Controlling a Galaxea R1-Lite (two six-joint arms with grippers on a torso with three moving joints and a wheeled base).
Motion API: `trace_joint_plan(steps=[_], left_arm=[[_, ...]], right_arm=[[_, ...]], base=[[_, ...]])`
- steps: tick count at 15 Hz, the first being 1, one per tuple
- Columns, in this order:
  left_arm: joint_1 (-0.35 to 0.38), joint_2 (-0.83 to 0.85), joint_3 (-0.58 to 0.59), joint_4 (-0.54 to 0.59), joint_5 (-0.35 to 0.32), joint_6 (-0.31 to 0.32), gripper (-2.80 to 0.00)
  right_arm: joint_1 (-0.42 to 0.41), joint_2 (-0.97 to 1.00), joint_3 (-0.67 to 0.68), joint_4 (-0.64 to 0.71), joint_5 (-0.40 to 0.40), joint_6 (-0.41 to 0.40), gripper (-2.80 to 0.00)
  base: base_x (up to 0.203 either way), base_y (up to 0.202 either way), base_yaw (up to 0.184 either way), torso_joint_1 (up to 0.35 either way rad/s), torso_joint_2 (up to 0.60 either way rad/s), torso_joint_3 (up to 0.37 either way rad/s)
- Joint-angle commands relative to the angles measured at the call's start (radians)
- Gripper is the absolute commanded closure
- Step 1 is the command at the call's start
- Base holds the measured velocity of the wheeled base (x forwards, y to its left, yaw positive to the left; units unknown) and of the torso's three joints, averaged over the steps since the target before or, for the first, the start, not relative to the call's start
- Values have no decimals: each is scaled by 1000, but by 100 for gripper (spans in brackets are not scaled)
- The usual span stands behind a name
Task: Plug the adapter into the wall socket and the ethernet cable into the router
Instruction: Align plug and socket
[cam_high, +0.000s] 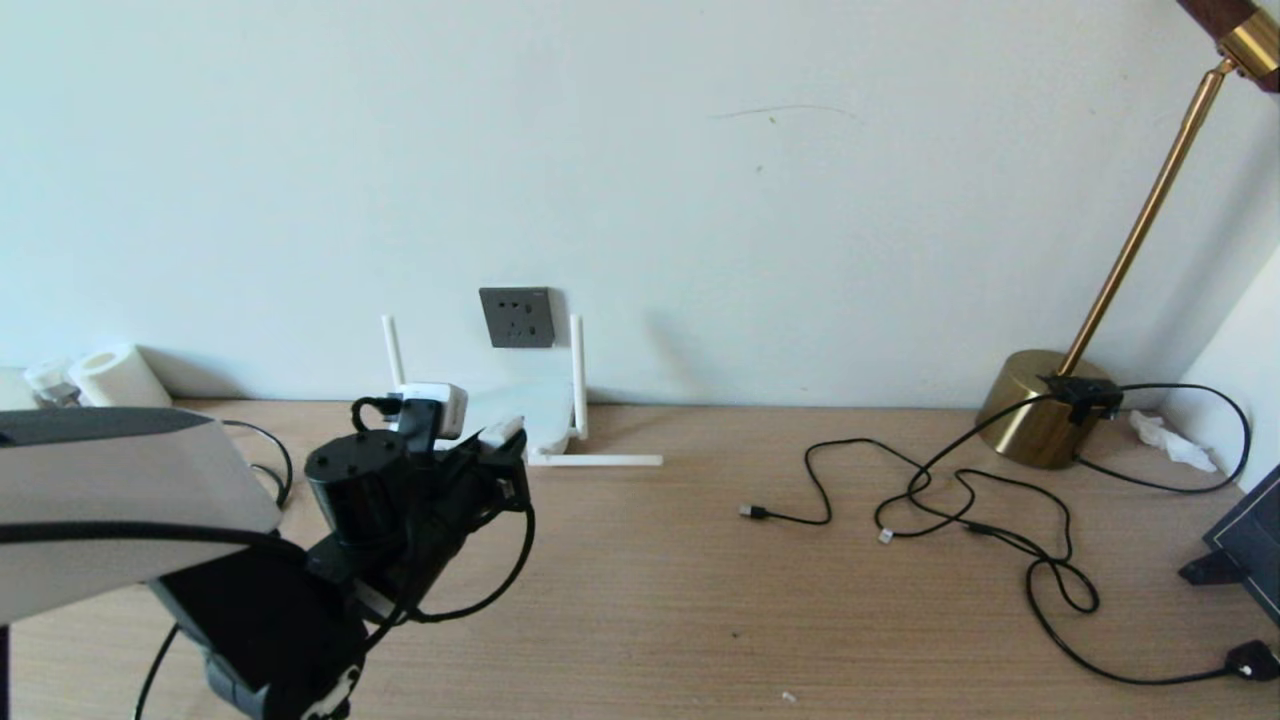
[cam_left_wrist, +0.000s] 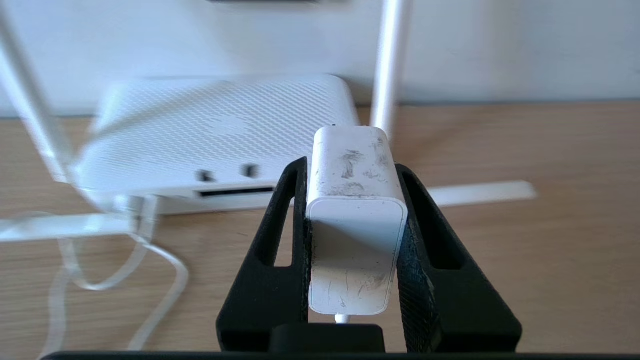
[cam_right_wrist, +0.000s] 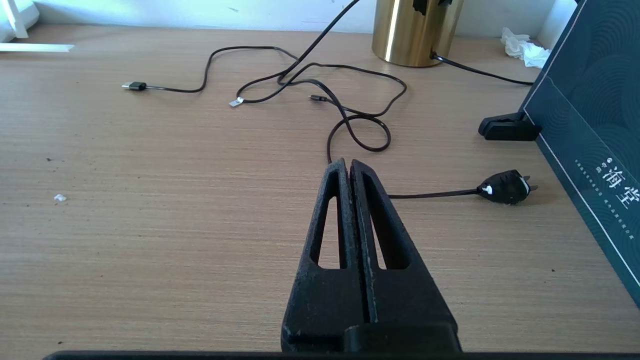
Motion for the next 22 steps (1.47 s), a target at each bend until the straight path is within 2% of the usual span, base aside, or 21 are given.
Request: trace_joint_plan(steps=[1,4,11,17,20,22], left_arm=[[20,-14,0,-8,-2,12,0],[31,-14,-47,-8,-13,14,0],[46,54,-231,-8,-20,68,0],[67,104,-296,-8,-18,87,0],[78,147,-367,-8,-18,88,0],[79,148,-366,-8,-16,85,0]], right_arm=[[0,0,0,0,0,0,0],[0,0,0,0,0,0,0],[0,-2,0,0,0,0,0],[0,0,0,0,0,0,0],[0,0,0,0,0,0,0],[0,0,0,0,0,0,0]], base=[[0,0,0,0,0,0],[0,0,0,0,0,0],[0,0,0,0,0,0],[0,0,0,0,0,0],[0,0,0,0,0,0],[0,0,0,0,0,0]])
